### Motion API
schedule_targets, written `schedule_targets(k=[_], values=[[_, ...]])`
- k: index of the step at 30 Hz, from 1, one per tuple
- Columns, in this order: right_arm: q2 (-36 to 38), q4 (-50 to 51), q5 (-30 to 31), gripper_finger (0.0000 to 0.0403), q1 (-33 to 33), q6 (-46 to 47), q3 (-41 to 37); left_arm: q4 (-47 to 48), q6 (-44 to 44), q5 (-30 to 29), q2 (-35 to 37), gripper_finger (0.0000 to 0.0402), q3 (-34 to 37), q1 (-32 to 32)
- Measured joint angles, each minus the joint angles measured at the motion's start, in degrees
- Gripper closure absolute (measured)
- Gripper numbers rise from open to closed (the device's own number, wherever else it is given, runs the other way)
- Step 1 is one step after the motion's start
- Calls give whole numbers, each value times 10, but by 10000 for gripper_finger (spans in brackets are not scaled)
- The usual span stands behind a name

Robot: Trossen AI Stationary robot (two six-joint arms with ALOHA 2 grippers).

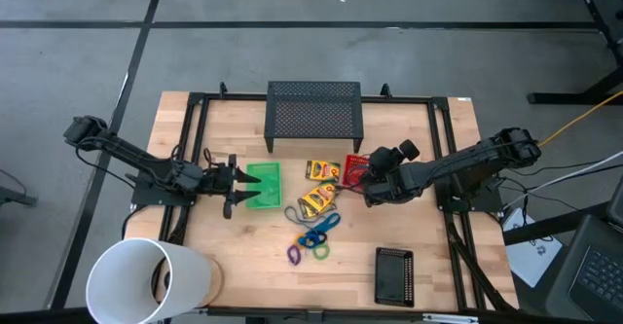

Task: Pick & Place Office Desk Supplies
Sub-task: Put the blue rubber band into the red bin

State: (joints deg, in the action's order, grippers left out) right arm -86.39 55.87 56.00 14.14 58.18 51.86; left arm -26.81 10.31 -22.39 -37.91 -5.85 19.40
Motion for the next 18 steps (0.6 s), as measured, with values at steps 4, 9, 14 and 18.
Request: schedule_targets(k=[4, 9, 14, 18], values=[[0, -6, -19, 234, -7, -1, -5, 0, 0, 0, 0, 233, 0, 0], [0, -26, -38, 236, -17, 7, -52, 1, 0, 0, 0, 233, 0, 0], [0, -41, -40, 234, -32, 23, -101, 5, 0, 0, 0, 233, 0, 0], [0, -45, -46, 260, -40, 17, -106, 5, -5, -5, 0, 233, 0, 0]])
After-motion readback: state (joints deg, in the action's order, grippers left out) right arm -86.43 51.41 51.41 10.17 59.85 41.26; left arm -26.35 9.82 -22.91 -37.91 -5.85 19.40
